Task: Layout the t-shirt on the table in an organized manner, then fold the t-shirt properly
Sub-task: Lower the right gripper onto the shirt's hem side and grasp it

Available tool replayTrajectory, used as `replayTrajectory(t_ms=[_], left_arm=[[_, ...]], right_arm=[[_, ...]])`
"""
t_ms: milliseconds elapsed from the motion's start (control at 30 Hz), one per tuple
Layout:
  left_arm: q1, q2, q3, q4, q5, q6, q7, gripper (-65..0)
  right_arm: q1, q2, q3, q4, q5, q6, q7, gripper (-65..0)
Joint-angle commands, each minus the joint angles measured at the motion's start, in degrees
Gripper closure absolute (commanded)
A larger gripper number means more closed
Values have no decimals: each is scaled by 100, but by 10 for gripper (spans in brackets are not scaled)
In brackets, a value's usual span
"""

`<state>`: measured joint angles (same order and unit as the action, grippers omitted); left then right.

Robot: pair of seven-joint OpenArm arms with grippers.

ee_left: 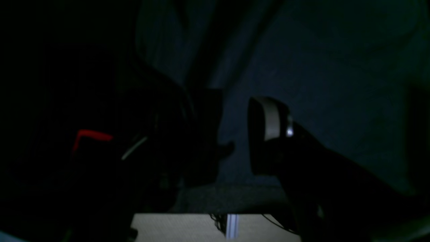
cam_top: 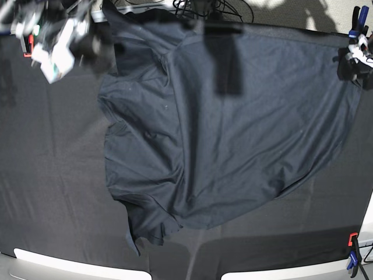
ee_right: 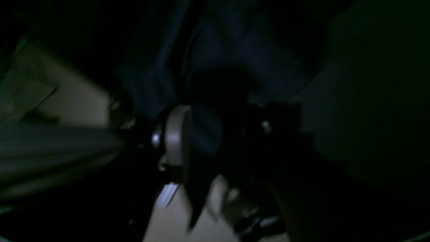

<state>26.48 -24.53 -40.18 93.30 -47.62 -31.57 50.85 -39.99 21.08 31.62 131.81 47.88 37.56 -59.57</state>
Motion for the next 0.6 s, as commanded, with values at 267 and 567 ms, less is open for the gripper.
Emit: replayTrajectory(t_ms=[267,567], left_arm=[[20,-103,-37,269,-66,-24,-138,-305],[20,-101,-37,269,-63,-24,-142,-305]], right_arm=[[1738,-15,-85,-1357,-179,-168,603,-328],[3812,-59,-555,-3471,-922,-520,372,-328]])
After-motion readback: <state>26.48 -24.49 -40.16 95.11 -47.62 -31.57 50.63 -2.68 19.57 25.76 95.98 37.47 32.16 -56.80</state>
